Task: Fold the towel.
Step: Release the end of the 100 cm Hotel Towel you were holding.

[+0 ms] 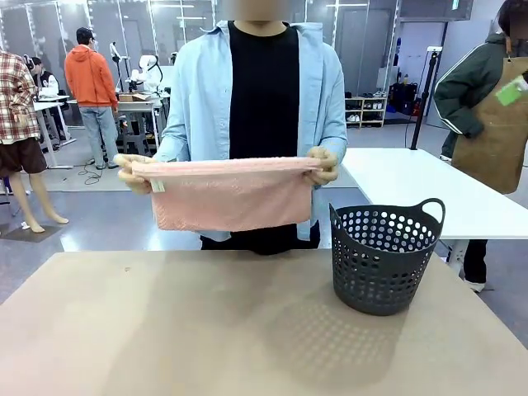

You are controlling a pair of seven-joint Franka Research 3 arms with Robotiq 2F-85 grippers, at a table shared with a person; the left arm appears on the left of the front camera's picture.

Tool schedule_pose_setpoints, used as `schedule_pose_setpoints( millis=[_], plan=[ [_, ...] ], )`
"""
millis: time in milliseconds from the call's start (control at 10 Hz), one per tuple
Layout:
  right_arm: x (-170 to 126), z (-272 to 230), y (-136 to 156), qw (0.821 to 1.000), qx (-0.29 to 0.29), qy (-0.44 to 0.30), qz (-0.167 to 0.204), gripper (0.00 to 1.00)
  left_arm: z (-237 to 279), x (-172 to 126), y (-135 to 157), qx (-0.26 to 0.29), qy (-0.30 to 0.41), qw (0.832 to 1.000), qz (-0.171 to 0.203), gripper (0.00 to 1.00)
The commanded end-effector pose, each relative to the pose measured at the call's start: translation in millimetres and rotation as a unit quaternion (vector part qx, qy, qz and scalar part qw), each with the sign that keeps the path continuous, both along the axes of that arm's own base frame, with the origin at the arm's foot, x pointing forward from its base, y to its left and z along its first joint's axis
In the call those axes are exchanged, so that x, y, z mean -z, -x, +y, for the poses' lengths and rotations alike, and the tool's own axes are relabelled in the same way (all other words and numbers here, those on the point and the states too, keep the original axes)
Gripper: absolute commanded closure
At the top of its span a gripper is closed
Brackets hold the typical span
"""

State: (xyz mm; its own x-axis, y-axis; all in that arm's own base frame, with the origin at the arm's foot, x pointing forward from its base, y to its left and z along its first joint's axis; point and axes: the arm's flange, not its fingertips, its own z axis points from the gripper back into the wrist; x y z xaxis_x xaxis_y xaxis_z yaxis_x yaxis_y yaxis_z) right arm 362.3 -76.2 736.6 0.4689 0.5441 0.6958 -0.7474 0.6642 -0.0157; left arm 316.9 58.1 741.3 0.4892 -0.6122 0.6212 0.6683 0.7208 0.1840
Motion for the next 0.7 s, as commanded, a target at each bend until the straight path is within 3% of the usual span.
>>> schedule_pose_setpoints(
  millis=[0, 100, 300, 400, 600],
  plan=[
    [24.6, 13.7, 17.1, 0.999, 0.034, -0.001, -0.005, 0.0, -24.5, 19.3, 15.9, -0.008, 0.001, 1.0, -0.028, 0.0],
    [29.2, 13.4, 24.9, 0.999, 0.042, 0.0, -0.007, 0.0, -29.9, 24.9, 21.2, -0.001, 0.003, 1.0, -0.017, 0.0],
    [27.3, 21.1, 20.0, 0.999, 0.025, 0.018, -0.019, 0.0, -34.0, 25.2, 16.8, 0.011, -0.013, 0.999, -0.034, 0.0],
    [26.6, 4.5, 22.7, 1.0, 0.026, 0.001, -0.009, 0.0, -24.5, 18.5, 23.4, 0.008, 0.007, 1.0, -0.015, 0.0],
    [26.6, 4.5, 22.7, 1.0, 0.026, 0.001, -0.009, 0.0, -24.5, 18.5, 23.4, 0.008, 0.007, 1.0, -0.015, 0.0]
  ],
)
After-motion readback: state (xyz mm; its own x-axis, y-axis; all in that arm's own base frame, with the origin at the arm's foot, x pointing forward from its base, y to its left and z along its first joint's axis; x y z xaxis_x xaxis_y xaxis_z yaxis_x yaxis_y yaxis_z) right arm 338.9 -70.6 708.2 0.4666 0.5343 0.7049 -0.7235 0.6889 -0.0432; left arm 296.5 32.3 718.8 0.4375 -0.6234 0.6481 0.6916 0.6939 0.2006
